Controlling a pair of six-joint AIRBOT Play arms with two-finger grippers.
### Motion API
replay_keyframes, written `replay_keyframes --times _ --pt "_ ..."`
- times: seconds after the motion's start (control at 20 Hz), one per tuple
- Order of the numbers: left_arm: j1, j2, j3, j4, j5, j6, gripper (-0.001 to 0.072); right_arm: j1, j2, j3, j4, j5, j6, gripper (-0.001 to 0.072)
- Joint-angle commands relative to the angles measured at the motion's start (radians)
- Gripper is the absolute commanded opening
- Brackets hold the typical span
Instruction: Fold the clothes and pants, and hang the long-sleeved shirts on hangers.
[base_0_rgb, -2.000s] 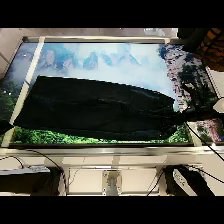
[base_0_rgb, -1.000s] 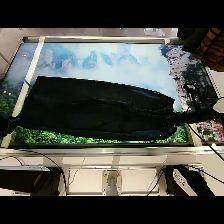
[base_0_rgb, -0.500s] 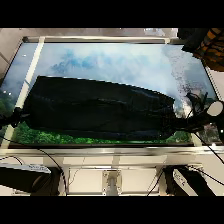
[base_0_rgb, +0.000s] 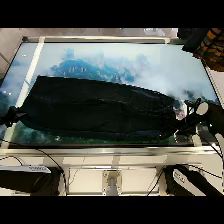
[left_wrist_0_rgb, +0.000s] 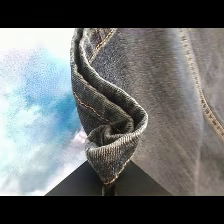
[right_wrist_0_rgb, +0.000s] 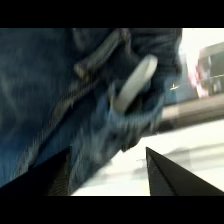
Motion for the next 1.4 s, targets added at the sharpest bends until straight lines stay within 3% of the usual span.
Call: replay_keyframes --times 0.0,0.15,0.25,0.4,0.6,0.75,0.95,1.15,1.35 --pt "0.024 0.019 0.001 -0.002 -0.054 0.0 0.0014 0.0 -0.067 -0.002 -0.004 -0.137 0.045 0.041" --pt "0.027 0.023 0.001 0.002 -0.099 0.0 0.0014 0.0 -0.101 -0.002 -0.005 -0.174 0.044 0.023" --pt "0.027 0.027 0.001 0.001 -0.135 -0.013 0.0014 0.0 -0.116 -0.001 -0.005 -0.169 0.015 0.0013" --pt "0.027 0.086 0.002 0.001 -0.156 -0.031 0.0013 -0.001 -0.102 0.071 -0.072 -0.069 -0.058 0.0011" --pt "0.045 0.282 0.002 -0.003 -0.091 -0.139 0.0013 -0.001 0.016 0.281 -0.344 0.101 -0.099 0.001" --pt "0.057 0.441 0.002 0.055 -0.037 -0.196 0.0013 -0.001 0.112 0.354 -0.485 0.146 -0.117 0.001" --pt "0.055 0.553 0.001 0.287 -0.046 -0.373 0.0013 -0.036 0.163 0.354 -0.505 0.154 -0.152 0.001" --pt "0.047 0.598 0.001 0.32 -0.089 -0.381 0.0013 -0.217 0.168 0.354 -0.48 0.174 -0.249 0.001" --pt "-0.018 0.604 0.0 0.444 -0.152 -0.382 0.0013 -0.312 0.173 0.354 -0.349 0.136 -0.306 0.001"
